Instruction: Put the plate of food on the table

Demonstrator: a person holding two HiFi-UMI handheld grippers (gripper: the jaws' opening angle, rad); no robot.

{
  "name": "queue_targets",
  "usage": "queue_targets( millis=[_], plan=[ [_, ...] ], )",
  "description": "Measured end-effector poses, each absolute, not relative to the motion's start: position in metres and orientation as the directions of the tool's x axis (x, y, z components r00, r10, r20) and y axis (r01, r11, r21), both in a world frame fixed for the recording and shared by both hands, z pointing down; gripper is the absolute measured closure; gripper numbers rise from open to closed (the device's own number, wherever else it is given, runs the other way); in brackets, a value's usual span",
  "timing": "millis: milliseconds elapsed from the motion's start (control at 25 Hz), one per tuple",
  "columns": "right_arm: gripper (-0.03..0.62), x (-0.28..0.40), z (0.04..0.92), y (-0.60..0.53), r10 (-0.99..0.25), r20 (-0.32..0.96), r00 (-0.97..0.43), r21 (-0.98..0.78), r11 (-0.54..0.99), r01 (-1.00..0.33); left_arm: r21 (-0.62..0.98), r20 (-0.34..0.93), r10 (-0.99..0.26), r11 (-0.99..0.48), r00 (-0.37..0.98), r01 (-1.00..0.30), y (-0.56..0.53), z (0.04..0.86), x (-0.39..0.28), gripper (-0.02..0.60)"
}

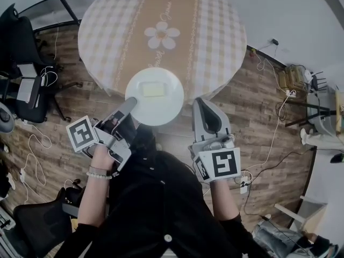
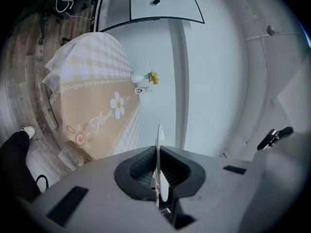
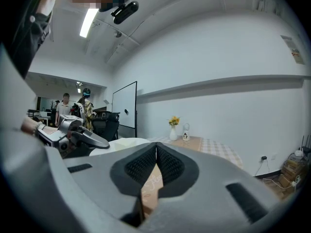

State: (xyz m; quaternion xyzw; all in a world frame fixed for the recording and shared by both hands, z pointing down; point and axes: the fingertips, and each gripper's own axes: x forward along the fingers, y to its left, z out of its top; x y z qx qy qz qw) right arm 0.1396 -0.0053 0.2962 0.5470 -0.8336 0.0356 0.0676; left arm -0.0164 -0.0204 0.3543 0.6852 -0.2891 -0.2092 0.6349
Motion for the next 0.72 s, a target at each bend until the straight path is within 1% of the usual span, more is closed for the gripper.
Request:
queue_targets(
  millis=[160,480,720],
  plan=[
    [0.594,0.131,0.3,-0.008,-0.911,0.154,-0.382,0.024,0.39,-0.92,0.991,0.078,-0.651,-0.029,0.755,-0.128,-0.025,0.361,-0.023,0.572],
    [0.594,0.116,0.296,-0.07,-0.923,0.175,-0.343,0.026,0.352,-0.936,0.991,0.091,-0.612,-0.026,0.786,-0.135,-0.094,0.36,-0.036,0.572],
    [0.594,0.098,0.301,-0.049,-0.929,0.168,-0.329,0.039,0.34,-0.94,0.992,0.074,-0.6,-0.041,0.797,-0.123,-0.076,0.368,-0.049,0.572]
  ],
)
